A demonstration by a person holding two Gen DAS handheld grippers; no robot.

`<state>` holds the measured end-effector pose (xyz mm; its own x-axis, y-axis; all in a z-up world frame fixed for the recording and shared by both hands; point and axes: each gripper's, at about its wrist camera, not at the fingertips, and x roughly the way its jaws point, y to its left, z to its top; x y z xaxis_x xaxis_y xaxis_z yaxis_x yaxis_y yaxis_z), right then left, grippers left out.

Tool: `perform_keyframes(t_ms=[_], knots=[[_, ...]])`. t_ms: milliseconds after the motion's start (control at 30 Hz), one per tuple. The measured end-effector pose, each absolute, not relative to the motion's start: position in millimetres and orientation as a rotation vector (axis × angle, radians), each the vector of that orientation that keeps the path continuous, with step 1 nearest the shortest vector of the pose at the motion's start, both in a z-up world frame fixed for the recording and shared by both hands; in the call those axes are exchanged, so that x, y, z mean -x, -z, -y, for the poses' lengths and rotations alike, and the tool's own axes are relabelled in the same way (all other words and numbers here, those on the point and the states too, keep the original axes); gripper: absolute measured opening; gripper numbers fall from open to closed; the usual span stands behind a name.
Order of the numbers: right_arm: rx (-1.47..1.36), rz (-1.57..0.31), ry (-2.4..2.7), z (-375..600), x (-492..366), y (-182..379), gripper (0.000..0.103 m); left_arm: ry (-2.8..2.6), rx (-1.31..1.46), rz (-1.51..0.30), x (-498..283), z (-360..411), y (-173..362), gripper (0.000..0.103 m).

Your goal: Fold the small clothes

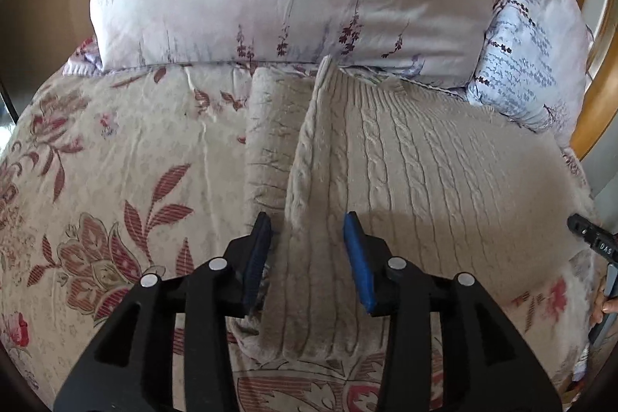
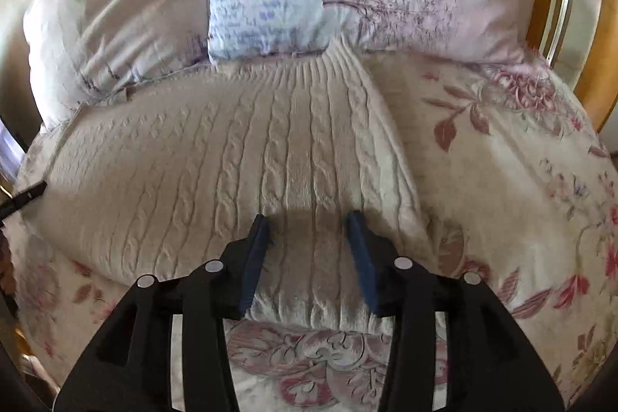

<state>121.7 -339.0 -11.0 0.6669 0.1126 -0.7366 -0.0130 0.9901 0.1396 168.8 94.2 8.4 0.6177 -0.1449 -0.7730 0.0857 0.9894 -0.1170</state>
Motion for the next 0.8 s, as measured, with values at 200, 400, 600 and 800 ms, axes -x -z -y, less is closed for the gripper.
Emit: perform_keyframes(t_ms=[200,400,600,800], knots=[[-0.211,-0.802,-0.138,337.9,-123.6,-4.1,0.061,0.152,0.279,-0.885,-177.9,-126.0,-19.9,0.053],[-0.281,-0.831,-0.204,324.1,-141.0,-7.2,0.061,0.176,0.543,-0.965,-208.3,-156.7,0.8,0.051],[-0.286,-0.823,-0.240,313.0,-142.4,-9.9,0.061,0.210,0.662,-0.956,-223.4,-159.3,8.6,0.048],[-0.284,-0.828,-0.246,307.0,-145.8,-7.4,0.064,0.199,0.646,-0.960,-226.5,-145.6,9.0,0.032]])
